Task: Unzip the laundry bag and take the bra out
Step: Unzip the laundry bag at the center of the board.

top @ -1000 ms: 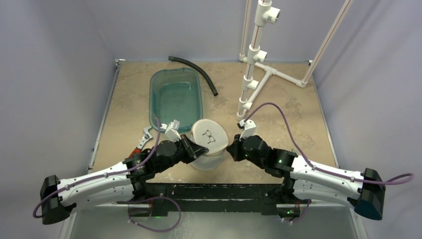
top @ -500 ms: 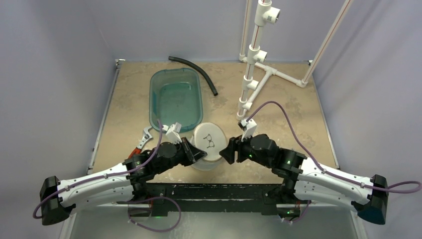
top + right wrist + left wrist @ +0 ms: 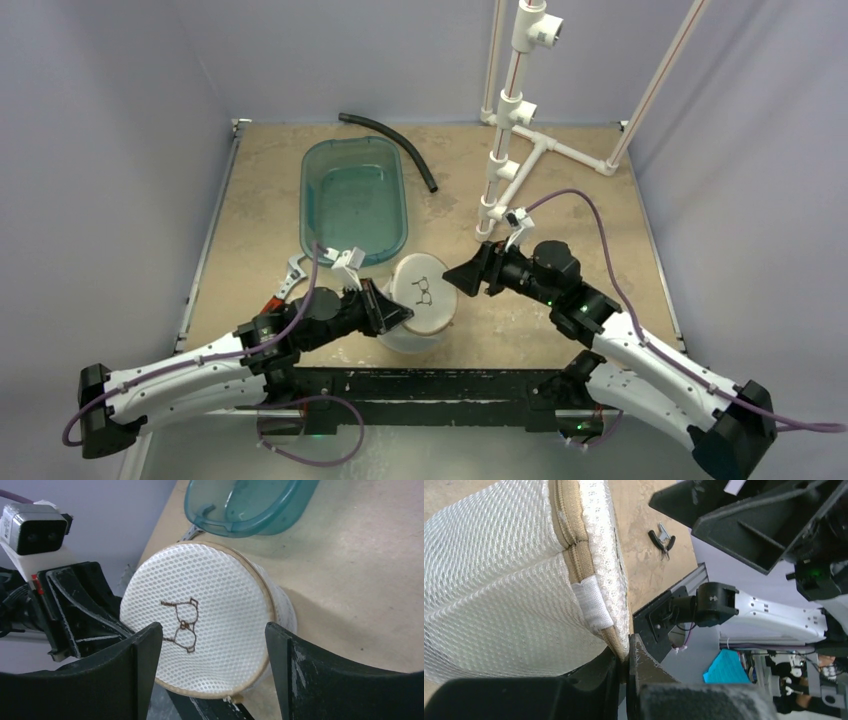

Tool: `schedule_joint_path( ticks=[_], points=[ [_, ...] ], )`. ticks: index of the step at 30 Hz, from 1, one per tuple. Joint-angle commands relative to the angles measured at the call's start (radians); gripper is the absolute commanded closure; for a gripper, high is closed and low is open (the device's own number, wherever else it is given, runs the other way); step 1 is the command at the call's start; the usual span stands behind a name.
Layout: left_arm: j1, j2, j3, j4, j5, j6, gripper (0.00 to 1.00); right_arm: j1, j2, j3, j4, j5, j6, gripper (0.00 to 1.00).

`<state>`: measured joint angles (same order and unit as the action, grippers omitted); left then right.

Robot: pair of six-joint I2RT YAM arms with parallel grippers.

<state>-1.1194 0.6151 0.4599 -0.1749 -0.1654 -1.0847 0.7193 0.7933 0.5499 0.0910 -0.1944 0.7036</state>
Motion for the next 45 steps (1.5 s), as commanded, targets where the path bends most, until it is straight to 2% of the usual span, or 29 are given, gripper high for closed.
schedule_joint_path(
  ticks=[1, 9, 16, 23, 28, 36, 45],
  points=[
    [0.003, 0.001, 0.024, 0.099, 0.077, 0.086, 1.00, -0.046, 0.037, -0.030, 0.195, -0.186, 0.047, 0.21],
    [0.004, 0.030, 0.048, 0.105, 0.113, 0.126, 1.00, -0.106, 0.053, -0.059, 0.240, -0.268, 0.031, 0.20],
    [0.003, 0.039, 0.043, 0.119, 0.124, 0.141, 1.00, -0.113, 0.062, -0.103, 0.284, -0.342, 0.029, 0.25],
    [0.002, 0.039, 0.050, 0.109, 0.122, 0.144, 1.00, -0.119, 0.024, -0.091, 0.138, -0.225, -0.024, 0.24],
    [0.003, -0.004, 0.037, 0.070, 0.103, 0.145, 1.00, -0.124, -0.047, -0.148, 0.081, -0.154, -0.024, 0.23],
    [0.003, -0.014, 0.016, 0.121, 0.123, 0.152, 1.00, -0.125, 0.009, -0.278, 0.328, -0.335, 0.071, 0.31],
    [0.003, 0.060, 0.016, 0.207, 0.185, 0.169, 1.00, -0.124, 0.080, -0.345, 0.570, -0.447, 0.195, 0.52]
  ],
)
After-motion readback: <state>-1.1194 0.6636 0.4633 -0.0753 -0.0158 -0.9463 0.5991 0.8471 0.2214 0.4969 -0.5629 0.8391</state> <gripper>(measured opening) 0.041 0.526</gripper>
